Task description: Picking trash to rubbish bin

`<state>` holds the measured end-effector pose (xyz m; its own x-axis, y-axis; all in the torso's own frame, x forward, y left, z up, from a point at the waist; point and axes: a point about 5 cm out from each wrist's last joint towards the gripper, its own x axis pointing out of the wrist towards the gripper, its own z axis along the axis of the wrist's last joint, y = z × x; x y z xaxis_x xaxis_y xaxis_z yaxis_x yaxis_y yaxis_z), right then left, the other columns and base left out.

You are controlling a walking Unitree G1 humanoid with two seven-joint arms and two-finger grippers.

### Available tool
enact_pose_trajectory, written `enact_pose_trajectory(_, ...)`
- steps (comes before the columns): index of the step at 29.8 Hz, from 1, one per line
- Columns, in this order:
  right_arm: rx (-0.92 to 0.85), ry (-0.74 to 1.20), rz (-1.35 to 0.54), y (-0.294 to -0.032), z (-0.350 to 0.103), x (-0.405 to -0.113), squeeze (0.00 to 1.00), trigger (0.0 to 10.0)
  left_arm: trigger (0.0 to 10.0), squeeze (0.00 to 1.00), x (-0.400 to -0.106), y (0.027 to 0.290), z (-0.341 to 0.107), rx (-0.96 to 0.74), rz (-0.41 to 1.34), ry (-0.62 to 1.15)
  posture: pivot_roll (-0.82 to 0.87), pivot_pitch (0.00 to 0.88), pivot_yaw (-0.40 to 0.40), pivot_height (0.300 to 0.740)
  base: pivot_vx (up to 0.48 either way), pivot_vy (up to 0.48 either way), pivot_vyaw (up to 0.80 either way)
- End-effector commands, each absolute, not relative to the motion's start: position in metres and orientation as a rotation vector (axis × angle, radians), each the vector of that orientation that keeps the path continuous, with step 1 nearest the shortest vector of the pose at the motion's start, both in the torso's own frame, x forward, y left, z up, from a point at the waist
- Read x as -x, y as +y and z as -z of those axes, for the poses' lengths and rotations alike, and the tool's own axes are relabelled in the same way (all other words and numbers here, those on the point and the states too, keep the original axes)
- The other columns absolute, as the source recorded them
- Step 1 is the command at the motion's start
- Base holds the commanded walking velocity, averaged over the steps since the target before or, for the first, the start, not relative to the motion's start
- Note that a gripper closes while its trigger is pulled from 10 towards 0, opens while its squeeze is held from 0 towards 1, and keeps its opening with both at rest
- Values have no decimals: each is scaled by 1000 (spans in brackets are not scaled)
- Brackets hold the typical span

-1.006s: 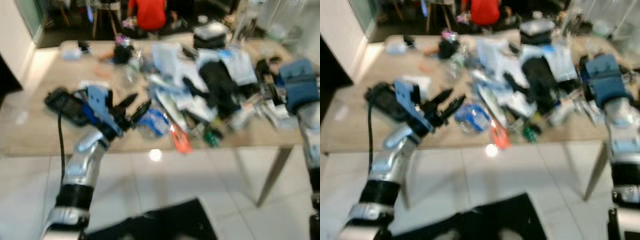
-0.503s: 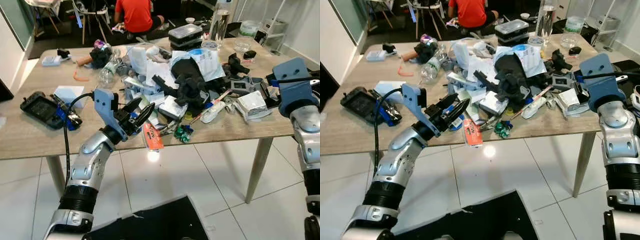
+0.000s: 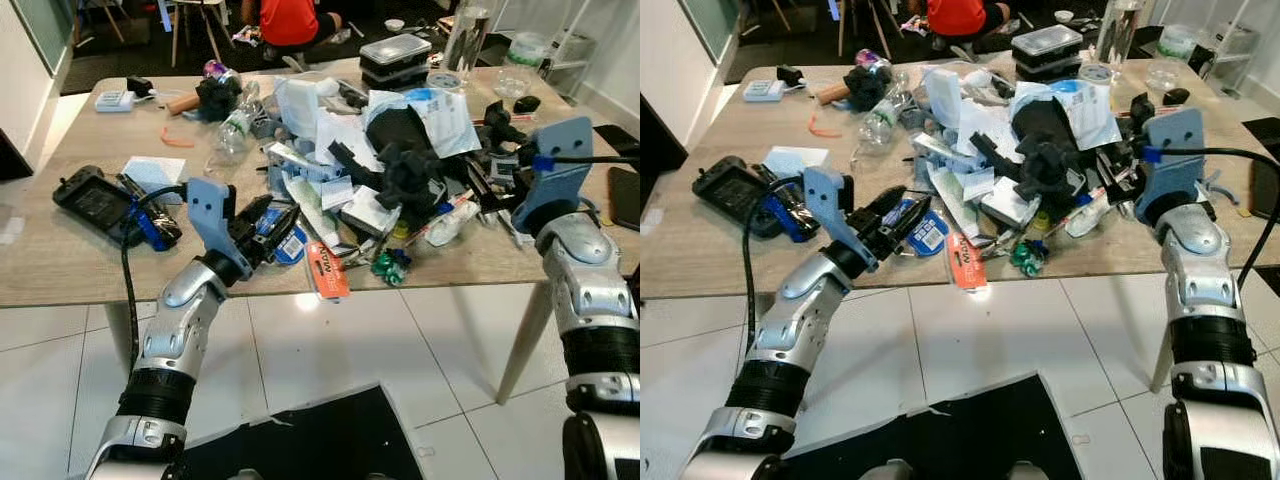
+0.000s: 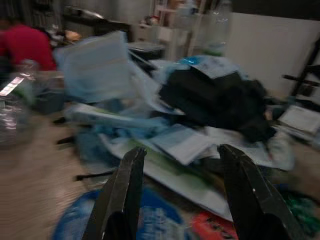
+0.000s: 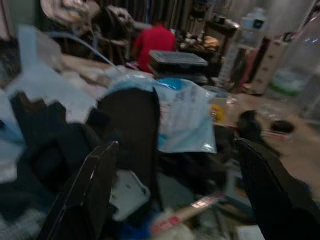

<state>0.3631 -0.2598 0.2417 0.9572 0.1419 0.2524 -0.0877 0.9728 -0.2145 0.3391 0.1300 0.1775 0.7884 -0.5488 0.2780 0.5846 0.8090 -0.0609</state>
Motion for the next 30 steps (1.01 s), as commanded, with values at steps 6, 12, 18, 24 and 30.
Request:
enact_pose_trajectory(6,97,-316,-192,-252,-244,-369,0,10000,10000,0,-338,150,-182,93,509,-275,21,165,61,740,0,0,0)
enact_pose_trajectory(12,80,-352,-250,-245,-248,-373,169,10000,10000,0,-333,153,-183,66,508,-278,30,175,62,740,0,0,0)
enact_pose_trajectory(18,111,-354,-285,-235,-254,-379,1000,10000,10000,0,-324,148,-190,13,531,-291,62,235,75,740,0,0,0)
enact_pose_trajectory(24,206,-328,-299,-231,-259,-386,0,10000,10000,0,-318,149,-197,-3,537,-300,71,278,81,740,0,0,0)
enact_pose_trajectory(30,229,-343,-371,-222,-273,-392,0,10000,10000,0,-311,147,-203,-4,544,-303,75,318,82,740,0,0,0)
